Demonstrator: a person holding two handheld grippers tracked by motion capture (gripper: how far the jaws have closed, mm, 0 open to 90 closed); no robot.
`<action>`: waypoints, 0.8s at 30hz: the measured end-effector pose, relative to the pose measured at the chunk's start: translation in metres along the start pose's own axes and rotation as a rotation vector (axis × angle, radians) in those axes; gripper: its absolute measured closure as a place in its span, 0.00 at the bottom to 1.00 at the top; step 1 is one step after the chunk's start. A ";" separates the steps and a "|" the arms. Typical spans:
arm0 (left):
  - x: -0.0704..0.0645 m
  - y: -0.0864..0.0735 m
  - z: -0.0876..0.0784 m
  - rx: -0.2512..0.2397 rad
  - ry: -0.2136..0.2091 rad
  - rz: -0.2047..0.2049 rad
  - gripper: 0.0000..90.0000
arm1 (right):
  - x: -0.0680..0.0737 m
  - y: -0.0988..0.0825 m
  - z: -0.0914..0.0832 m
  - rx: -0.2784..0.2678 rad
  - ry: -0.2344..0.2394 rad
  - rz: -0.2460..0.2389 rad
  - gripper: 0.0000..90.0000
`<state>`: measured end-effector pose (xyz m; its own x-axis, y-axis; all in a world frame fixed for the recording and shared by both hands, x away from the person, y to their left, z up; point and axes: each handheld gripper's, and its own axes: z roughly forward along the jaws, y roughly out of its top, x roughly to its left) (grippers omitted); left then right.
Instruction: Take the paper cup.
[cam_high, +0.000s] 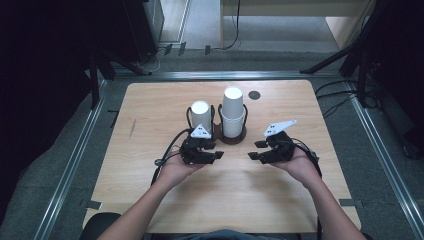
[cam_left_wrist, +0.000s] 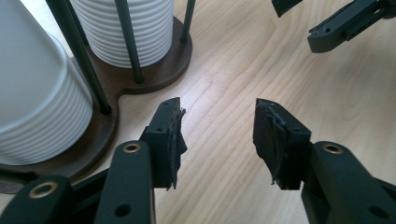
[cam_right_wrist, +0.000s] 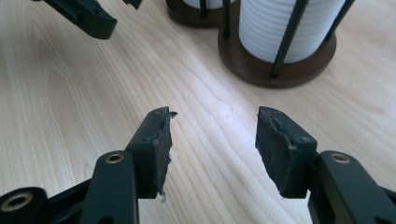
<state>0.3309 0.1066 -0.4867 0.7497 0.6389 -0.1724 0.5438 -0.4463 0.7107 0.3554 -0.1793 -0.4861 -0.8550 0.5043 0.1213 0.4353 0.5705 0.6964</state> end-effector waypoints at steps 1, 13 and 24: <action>0.001 0.001 0.000 0.000 -0.004 -0.007 0.60 | 0.000 0.001 0.000 -0.008 0.001 0.000 0.50; 0.010 0.005 0.003 -0.002 -0.041 -0.023 0.73 | -0.005 0.008 -0.004 -0.037 0.028 0.058 0.51; 0.012 0.005 -0.005 -0.042 -0.026 -0.004 0.80 | -0.006 0.012 -0.006 -0.040 0.024 0.050 0.49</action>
<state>0.3409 0.1153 -0.4812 0.7573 0.6238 -0.1933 0.5312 -0.4163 0.7379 0.3644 -0.1799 -0.4741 -0.8391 0.5158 0.1729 0.4662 0.5182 0.7171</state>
